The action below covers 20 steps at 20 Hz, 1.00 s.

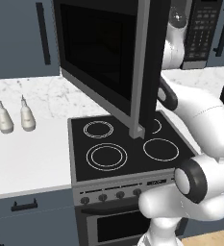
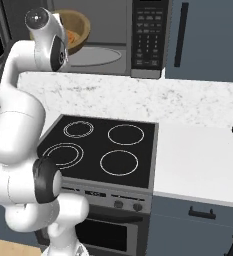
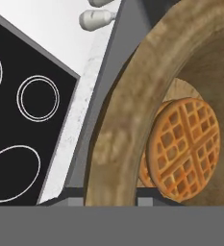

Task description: Open the microwave, place the bowl with waffle inside the microwave, then close the microwave door and turn it on.

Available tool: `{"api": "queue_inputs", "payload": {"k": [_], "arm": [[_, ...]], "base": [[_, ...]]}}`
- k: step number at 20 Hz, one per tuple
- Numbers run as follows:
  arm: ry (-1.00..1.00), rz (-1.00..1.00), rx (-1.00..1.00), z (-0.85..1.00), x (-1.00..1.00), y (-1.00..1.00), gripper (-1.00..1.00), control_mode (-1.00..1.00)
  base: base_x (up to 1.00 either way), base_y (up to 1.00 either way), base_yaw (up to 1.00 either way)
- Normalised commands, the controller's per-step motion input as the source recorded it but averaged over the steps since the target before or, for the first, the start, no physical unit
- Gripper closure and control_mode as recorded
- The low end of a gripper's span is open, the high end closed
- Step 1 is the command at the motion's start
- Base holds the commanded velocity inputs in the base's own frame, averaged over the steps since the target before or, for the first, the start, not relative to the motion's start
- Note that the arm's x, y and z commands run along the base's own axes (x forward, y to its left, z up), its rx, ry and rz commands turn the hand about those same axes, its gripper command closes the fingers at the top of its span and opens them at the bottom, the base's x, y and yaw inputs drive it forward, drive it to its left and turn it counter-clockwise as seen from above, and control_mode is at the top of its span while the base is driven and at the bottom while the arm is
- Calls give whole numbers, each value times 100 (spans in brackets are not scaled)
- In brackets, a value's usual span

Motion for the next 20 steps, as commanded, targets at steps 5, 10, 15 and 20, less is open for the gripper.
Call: {"api": "queue_inputs", "payload": {"k": [5, 10, 15, 20], "arm": [[1, 0, 0, -15, 46, 0, 100, -100], [2, 0, 2, -9, 46, 0, 100, -100], [2, 0, 4, -6, 52, 0, 100, -100], [2, 0, 4, -5, 63, 0, -100, -100]], "base": [[0, 0, 0], [0, 0, 0], [0, 0, 0], [0, 0, 0]]}}
